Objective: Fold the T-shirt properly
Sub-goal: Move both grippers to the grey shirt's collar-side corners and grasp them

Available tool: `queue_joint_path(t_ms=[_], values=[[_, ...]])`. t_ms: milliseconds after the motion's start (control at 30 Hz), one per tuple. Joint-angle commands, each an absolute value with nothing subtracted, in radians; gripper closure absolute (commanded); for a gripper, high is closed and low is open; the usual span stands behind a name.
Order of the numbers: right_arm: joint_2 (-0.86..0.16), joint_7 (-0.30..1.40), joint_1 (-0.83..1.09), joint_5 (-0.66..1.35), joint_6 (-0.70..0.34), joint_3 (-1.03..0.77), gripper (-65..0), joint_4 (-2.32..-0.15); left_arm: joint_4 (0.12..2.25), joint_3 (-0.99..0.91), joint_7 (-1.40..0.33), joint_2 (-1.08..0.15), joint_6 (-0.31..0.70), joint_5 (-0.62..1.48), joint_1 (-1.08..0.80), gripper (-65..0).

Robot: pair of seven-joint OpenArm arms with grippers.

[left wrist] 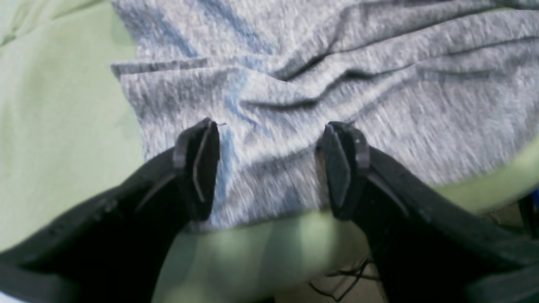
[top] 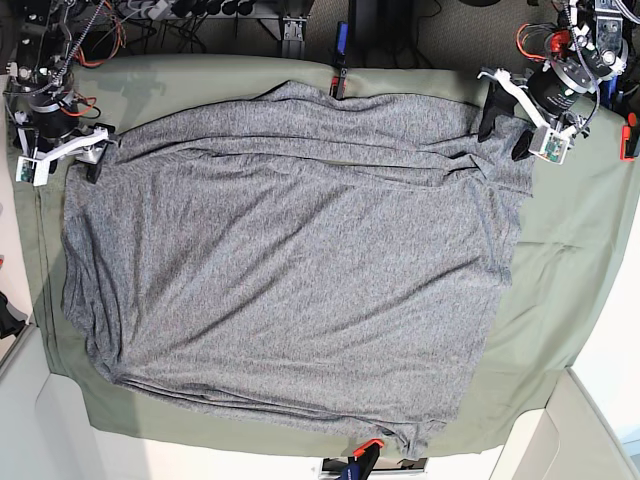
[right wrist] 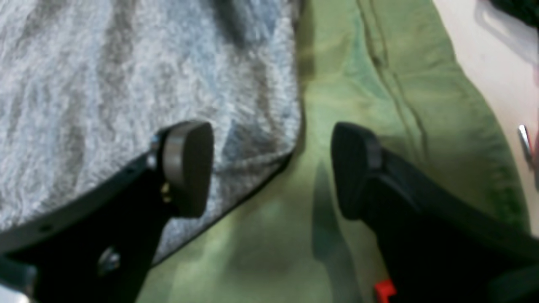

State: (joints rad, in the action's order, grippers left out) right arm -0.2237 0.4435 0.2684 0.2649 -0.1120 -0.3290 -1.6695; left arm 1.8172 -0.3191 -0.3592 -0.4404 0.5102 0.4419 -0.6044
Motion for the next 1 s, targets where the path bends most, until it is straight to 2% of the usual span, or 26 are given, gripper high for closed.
queue_joint_path(t_ms=[0, 200, 500, 700, 967], values=[[-0.229, 0.424, 0.261, 0.269, -0.108, -0.339, -43.7, -1.685, 1.809, -0.326, -0.342, -0.452, 0.513, 0.453, -0.593, -40.8], [-0.181, 0.445, 0.256, 0.269, -0.108, -0.339, -43.7, -1.684, 1.697, -0.326, -0.379, -0.461, 0.521, 0.453, -0.507, -40.8], [-0.135, 0.469, 0.256, 0.268, -0.108, -0.365, -43.7, -1.684, 1.691, -0.379, -0.455, -0.530, 0.522, 0.491, -0.497, -40.8], [-0.093, 0.471, 0.256, 0.269, -0.108, -0.369, -43.7, -1.683, 1.670, -0.381, -0.459, -0.532, 0.550, 0.510, -0.495, -40.8], [-0.080, 0.471, 0.256, 0.269, -0.108, -0.369, -43.7, -1.682, 1.530, -0.381, -0.453, -0.532, 0.551, 0.498, -0.411, -40.8]])
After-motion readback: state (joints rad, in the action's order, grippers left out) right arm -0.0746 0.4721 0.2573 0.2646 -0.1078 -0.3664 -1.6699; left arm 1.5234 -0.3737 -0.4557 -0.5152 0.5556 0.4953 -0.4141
